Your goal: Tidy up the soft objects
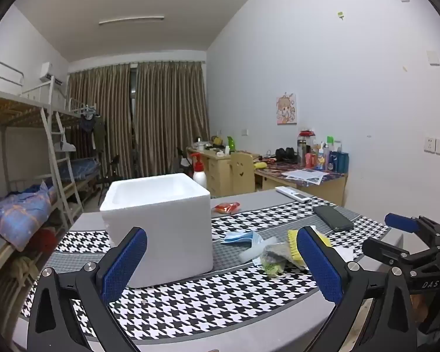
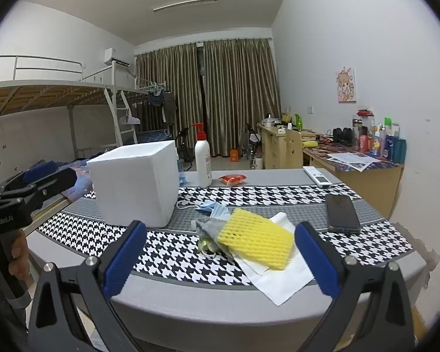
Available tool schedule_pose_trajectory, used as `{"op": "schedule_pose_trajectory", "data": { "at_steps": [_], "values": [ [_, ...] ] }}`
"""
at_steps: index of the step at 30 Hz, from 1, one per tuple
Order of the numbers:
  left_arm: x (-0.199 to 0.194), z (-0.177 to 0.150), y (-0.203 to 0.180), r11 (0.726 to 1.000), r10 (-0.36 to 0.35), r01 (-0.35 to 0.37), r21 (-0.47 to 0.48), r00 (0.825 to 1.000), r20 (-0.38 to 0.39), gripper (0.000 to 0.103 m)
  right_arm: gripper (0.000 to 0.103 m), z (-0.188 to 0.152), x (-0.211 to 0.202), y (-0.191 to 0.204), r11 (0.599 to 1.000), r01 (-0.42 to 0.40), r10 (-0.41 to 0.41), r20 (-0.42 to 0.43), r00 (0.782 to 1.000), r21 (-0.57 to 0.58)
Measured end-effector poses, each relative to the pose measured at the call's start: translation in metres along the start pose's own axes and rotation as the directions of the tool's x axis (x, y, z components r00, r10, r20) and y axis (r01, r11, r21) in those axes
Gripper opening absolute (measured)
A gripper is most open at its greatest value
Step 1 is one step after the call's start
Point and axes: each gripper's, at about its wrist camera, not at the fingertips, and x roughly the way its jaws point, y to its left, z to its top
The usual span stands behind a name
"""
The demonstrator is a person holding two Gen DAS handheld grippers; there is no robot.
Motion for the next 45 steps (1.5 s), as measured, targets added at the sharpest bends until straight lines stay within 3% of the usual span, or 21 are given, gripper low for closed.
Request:
{"op": "schedule_pose_trajectory", "data": {
  "at_steps": [9,16,45],
  "values": [
    [-0.001,-0.003,0.01,0.999,-0.013,0.013,-0.04,1.0,0.009,0.102,0.102,0.005,-0.001,-0.007,1.0,-0.018,0.018,0.004,1.0,0.0],
    [-0.001,0.0,0.003,1.0,-0.008,0.008,-0.002,1.0,-0.004,0.102,0.102,0.003,-0.002,0.0,1.0,-0.008,0.008,0.012,1.0,-0.004],
    [0.003,0.002,0.006,1.0,0.014,-0.014,-0.016,1.0,-0.009,0.102,0.102,0.005,-0.003,0.002,1.0,0.001,-0.001,0.018,1.0,-0.003]
  ]
}}
